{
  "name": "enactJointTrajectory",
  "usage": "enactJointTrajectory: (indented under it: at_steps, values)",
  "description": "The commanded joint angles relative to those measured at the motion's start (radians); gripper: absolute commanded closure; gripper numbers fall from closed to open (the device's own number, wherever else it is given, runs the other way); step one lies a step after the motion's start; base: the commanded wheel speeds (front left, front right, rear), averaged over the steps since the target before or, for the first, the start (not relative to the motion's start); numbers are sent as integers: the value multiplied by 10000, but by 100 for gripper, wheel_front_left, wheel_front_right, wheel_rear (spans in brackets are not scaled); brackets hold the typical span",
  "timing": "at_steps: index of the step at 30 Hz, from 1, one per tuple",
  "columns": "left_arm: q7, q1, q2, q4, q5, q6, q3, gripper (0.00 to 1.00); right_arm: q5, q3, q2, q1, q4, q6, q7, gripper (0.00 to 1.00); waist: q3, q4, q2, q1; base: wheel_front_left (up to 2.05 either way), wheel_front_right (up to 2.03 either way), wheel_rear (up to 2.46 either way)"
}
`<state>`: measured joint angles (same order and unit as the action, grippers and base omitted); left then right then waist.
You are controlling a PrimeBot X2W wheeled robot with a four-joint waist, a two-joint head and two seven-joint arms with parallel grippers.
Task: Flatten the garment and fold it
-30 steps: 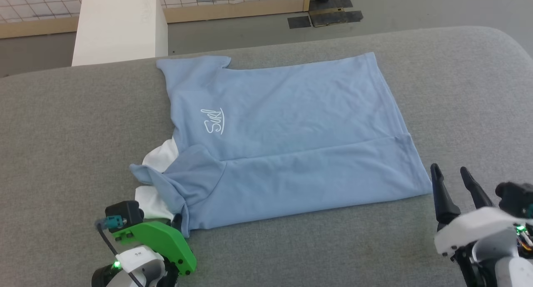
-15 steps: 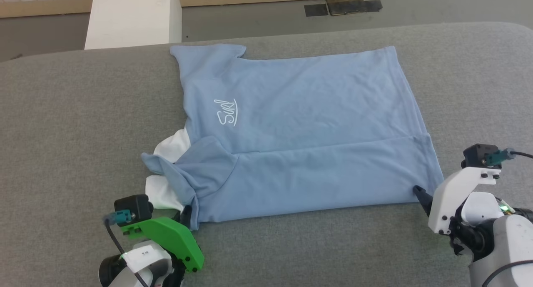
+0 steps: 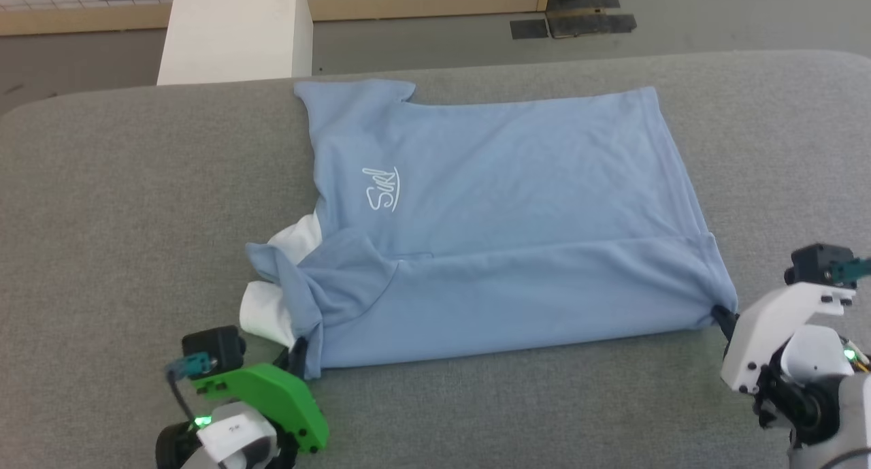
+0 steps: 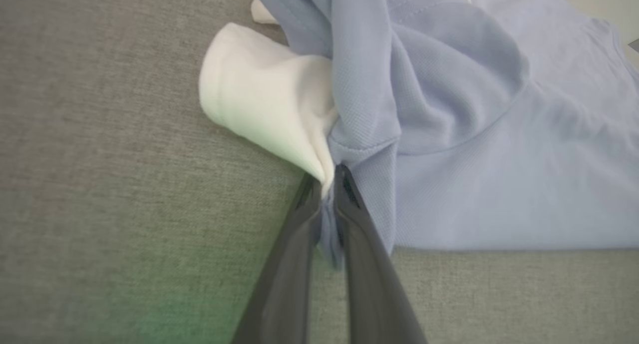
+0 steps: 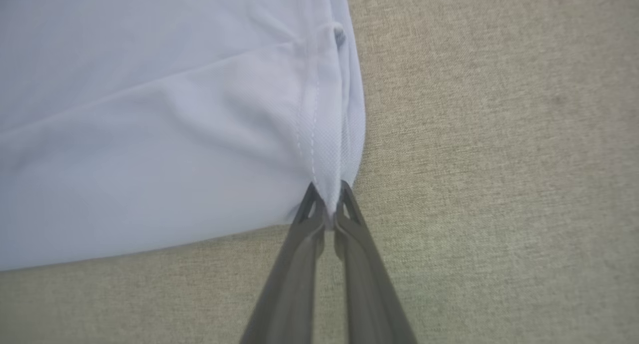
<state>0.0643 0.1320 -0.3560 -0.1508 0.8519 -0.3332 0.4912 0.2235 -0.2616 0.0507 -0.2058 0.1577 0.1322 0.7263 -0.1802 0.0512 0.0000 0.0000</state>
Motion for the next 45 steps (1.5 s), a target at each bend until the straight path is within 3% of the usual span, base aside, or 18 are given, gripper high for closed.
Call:
enactJointTrajectory:
  at_steps: [1,7,12,17,25,26,27,28,29,33,39,45]
  values:
    - [-69,-281,-253,141,-59,-144,-111,100,211,23,-4,328,-209,-15,-143,100,212,29,0,0,0,0,0]
    - [301,-1359,-1188,1516,-346,-930,-193,100,785,-196,-4,1621,-1384,-15,-297,100,514,0,0,0,0,0,0]
    - [747,-2043,-1405,2443,-296,-1316,-12,100,941,-549,-4,2746,-1770,-15,145,100,571,-115,0,0,0,0,0]
    - [790,-2151,-1053,2276,-130,-1133,288,100,913,-723,-4,3299,-1354,-15,231,100,536,-139,0,0,0,0,0]
    - [717,-1940,-618,1079,83,-512,617,100,1063,-324,-5,2979,-88,-15,-557,100,465,49,0,0,0,0,0]
    - [651,-1893,-561,1011,114,-434,606,100,1167,-267,-5,2924,-24,-15,-713,91,453,69,0,0,0,0,0]
    - [575,-1852,-520,991,138,-378,573,89,1233,-198,-5,2895,-5,-15,-826,64,442,79,0,0,0,0,0]
    - [476,-1799,-493,996,146,-318,533,24,1295,-104,-5,2869,-60,-15,-1025,17,431,87,0,0,0,0,0]
    - [421,-1761,-479,1027,170,-265,498,0,1356,-93,-5,2841,-147,-15,-1256,0,422,93,0,0,0,0,0]
    - [58,-1519,-659,1585,93,-137,195,0,1628,-82,-5,2676,-728,-15,-2665,0,318,184,0,0,0,0,0]
    - [-366,-319,-1632,2588,-775,85,-276,0,1284,485,-5,2409,-1787,-15,-4757,0,-37,469,0,0,0,0,0]
    - [-359,1902,-2360,2421,-1727,775,-352,0,290,1241,41,1992,-2359,-15,-6769,0,-697,871,0,0,0,0,0]
